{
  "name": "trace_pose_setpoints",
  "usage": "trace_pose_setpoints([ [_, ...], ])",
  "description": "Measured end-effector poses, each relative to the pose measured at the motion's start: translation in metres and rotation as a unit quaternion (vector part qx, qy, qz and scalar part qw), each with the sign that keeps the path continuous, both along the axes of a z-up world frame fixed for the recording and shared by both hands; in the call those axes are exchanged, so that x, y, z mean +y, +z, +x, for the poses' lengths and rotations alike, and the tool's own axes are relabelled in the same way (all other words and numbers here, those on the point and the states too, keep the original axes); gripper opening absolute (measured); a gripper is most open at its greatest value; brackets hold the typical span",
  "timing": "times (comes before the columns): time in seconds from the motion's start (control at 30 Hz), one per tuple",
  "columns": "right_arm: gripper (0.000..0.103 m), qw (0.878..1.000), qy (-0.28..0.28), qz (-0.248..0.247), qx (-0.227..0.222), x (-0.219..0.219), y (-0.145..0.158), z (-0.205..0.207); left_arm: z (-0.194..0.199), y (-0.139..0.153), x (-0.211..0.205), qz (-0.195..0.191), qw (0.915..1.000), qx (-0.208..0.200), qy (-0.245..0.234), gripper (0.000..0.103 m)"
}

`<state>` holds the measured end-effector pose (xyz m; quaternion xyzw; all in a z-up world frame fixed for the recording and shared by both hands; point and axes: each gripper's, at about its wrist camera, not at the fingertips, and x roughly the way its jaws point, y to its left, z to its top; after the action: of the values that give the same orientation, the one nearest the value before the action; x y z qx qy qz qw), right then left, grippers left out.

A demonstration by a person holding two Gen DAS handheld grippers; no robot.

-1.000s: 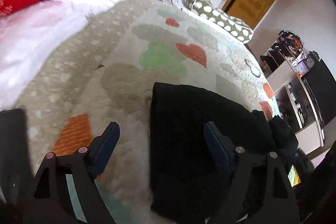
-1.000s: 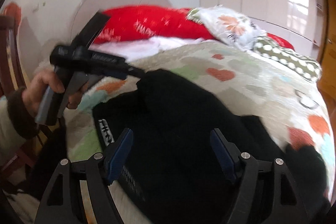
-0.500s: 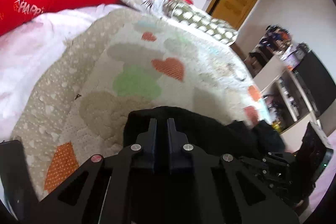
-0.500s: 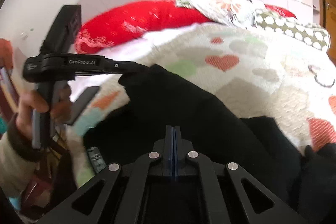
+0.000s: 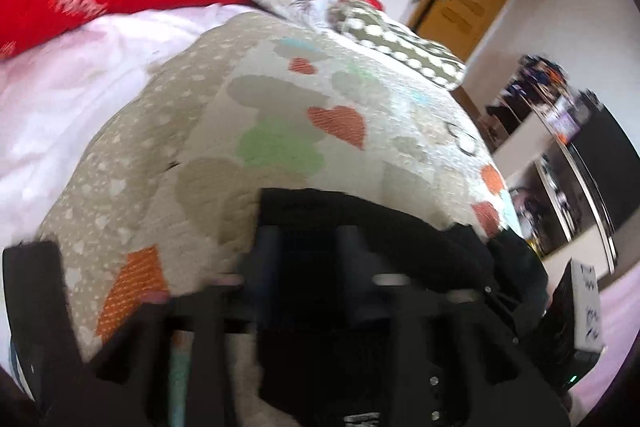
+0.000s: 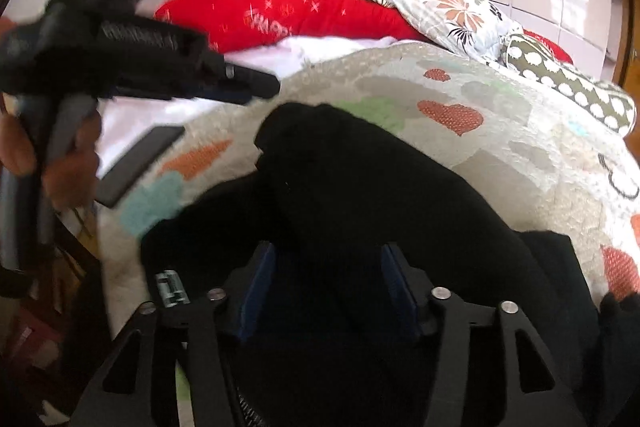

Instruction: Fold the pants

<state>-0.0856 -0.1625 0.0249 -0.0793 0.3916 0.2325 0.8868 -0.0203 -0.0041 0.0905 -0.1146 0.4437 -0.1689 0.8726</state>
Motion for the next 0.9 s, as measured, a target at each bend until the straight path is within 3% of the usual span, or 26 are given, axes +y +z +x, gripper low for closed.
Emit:
trace_pose_setpoints([
  [0.03,0.057,1.0,-0.003,-0.004,0.004,0.003,-0.004,0.003,0.002,-0.006,0.007,-0.009,0.9998,0.004,0.017,0.079],
  [0.13,0.051,1.0,-0.014,0.005,0.014,0.001,-0.009,0.017,0.013,-0.024,0.012,-0.036,0.9984,0.036,0.026,0.08],
  [0.17,0.027,1.0,-0.016,0.017,0.016,-0.003,-0.006,0.021,0.017,-0.03,0.009,-0.038,0.998,0.046,0.022,0.08],
  [0.2,0.013,0.999,-0.017,0.027,0.02,-0.007,-0.003,0.023,0.022,-0.036,0.004,-0.039,0.9975,0.056,0.017,0.08],
  [0.23,0.012,0.999,-0.019,0.043,0.024,-0.013,0.002,0.024,0.026,-0.04,-0.001,-0.039,0.9972,0.063,0.01,0.078],
  [0.3,0.007,0.996,-0.018,0.08,0.03,-0.028,0.014,0.021,0.027,-0.04,-0.012,-0.042,0.9974,0.058,-0.007,0.045],
  [0.33,0.006,0.995,-0.018,0.095,0.03,-0.035,0.021,0.018,0.024,-0.034,-0.018,-0.046,0.9973,0.053,-0.024,0.038],
  [0.47,0.006,0.993,0.018,0.116,0.009,-0.041,0.06,-0.014,-0.005,0.01,-0.019,-0.048,0.9975,-0.01,-0.051,0.037],
  [0.53,0.006,0.993,0.033,0.114,0.007,-0.032,0.067,-0.031,-0.024,0.029,-0.011,-0.041,0.997,-0.035,-0.056,0.037],
  [0.6,0.006,0.992,0.057,0.108,0.013,-0.015,0.061,-0.049,-0.04,0.033,-0.001,-0.023,0.9977,-0.033,-0.055,0.037],
  [0.73,0.006,0.996,0.057,0.055,0.05,0.021,0.011,-0.056,-0.054,-0.017,0.013,0.029,0.9987,0.036,-0.019,0.038],
  [0.77,0.012,0.995,0.049,0.056,0.063,0.024,-0.002,-0.053,-0.053,-0.036,0.014,0.044,0.9973,0.059,-0.008,0.039],
  [0.83,0.013,0.995,0.044,0.057,0.068,0.021,-0.007,-0.054,-0.054,-0.054,0.021,0.018,0.9969,0.076,0.009,0.046],
  [0.87,0.022,0.995,0.046,0.063,0.068,0.016,0.0,-0.057,-0.055,-0.054,0.025,0.008,0.9971,0.075,0.016,0.051],
  [0.9,0.038,0.994,0.046,0.07,0.067,0.009,0.01,-0.059,-0.056,-0.05,0.028,0.006,0.9971,0.071,0.025,0.056],
])
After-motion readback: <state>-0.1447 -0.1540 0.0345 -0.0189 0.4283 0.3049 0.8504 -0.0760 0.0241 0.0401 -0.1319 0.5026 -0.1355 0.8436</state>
